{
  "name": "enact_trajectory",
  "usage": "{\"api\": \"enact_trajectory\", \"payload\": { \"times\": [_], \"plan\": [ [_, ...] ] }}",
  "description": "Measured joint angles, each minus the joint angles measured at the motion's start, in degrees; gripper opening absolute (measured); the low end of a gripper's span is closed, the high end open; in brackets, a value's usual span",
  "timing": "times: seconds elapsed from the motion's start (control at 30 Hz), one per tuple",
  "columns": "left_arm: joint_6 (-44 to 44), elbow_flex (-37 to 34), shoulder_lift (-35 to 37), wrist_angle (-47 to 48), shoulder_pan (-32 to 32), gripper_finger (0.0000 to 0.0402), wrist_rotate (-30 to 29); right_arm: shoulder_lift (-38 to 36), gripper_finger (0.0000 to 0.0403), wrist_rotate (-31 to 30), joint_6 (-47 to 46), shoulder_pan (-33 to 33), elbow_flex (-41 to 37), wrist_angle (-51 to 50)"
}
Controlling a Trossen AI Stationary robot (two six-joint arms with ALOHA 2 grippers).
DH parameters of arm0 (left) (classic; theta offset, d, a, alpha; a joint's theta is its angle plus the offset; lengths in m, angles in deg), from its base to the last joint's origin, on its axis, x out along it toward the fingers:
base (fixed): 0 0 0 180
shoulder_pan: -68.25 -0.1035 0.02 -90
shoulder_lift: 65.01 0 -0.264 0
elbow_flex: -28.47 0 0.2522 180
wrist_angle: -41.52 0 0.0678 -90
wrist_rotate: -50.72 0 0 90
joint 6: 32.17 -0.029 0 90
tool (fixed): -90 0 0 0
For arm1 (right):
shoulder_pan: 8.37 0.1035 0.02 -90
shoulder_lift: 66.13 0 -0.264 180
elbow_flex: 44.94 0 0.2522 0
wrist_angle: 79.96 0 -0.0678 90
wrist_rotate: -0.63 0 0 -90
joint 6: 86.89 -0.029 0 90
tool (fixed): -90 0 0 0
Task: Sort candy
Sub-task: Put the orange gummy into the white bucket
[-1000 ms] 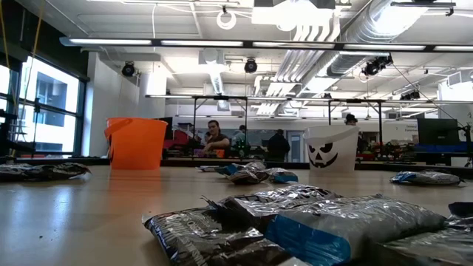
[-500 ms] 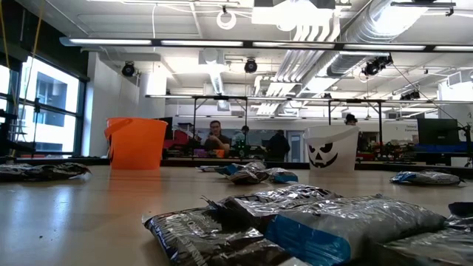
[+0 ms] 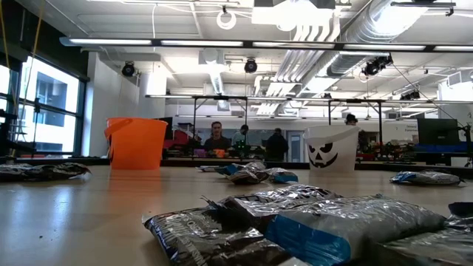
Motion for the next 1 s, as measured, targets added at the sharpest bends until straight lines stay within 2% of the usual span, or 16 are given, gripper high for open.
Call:
{"api": "enact_trajectory", "payload": {
  "times": [0.17,0.83,1.0],
  "plan": [
    [0.0,0.0,0.0,-0.1,0.0,0.0003,-0.2,0.2,0.0117,1.8,-1.3,0.0,0.0,-0.2],
    [-1.9,0.0,0.0,-3.0,0.0,0.0003,-0.3,0.5,0.0116,1.7,-1.7,0.0,0.0,1.1],
    [-1.9,0.0,0.0,-3.0,-0.1,0.0003,-0.3,0.5,0.0078,2.0,-1.4,0.0,0.0,1.3]
  ]
}}
